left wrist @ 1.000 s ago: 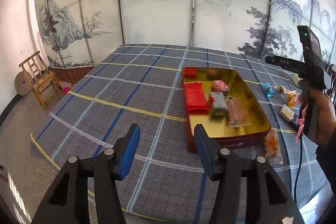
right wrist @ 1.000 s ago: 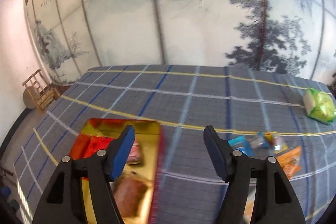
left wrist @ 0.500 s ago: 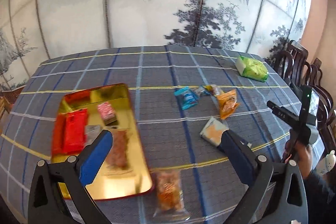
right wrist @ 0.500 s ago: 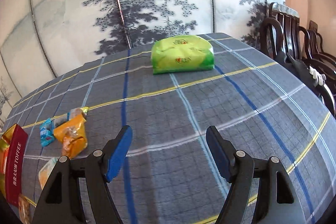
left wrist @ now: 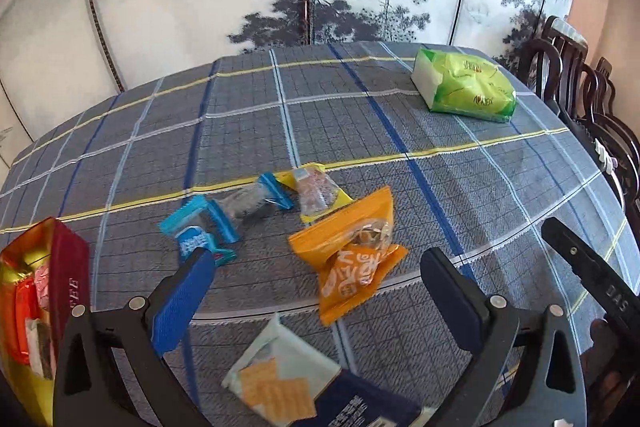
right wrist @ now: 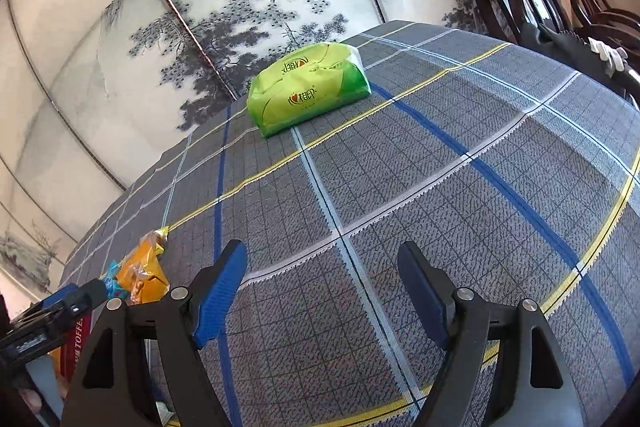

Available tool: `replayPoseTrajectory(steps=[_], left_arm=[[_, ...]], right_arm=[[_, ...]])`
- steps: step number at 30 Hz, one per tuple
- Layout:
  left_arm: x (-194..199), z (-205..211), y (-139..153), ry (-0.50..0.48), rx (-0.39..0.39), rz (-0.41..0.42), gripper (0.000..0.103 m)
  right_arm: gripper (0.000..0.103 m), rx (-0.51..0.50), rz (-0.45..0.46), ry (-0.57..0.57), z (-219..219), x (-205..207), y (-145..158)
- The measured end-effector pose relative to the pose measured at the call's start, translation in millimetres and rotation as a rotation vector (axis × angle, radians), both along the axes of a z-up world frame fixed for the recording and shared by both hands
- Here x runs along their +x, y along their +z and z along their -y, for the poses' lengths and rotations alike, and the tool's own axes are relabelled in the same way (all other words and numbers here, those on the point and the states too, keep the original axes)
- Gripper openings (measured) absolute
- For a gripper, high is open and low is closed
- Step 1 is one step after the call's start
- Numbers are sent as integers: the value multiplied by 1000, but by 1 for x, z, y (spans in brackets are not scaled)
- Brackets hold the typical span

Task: Organize snacks
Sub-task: 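Grasp the orange printed bag with the left gripper, then carry the orange bag with the left gripper over the tin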

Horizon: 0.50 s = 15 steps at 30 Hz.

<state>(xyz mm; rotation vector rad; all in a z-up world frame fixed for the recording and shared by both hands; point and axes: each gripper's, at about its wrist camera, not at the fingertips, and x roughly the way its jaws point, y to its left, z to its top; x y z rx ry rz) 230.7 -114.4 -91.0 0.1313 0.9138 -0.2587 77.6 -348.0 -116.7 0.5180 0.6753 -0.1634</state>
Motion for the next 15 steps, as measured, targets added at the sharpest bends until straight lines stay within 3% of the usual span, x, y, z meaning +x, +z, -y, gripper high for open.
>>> replayPoseTrajectory(steps=[3,5,9,11,15], left_arm=[[9,16,-11,17,31,-10,88],[15,20,-16,37,41,-20,73],[21,20,-25,53,23,-65,53],[16,21,-19,51,30,-39,39],[1,17,1,34,3,0,38]], right_arm=[[78,20,17,-1,3,-2,1],[78,26,22,7,3,-2,1],[78,27,33,16,2,-3,2],[78,33,39,16,3,-4,2],[78,32,42,24,2,-4,2]])
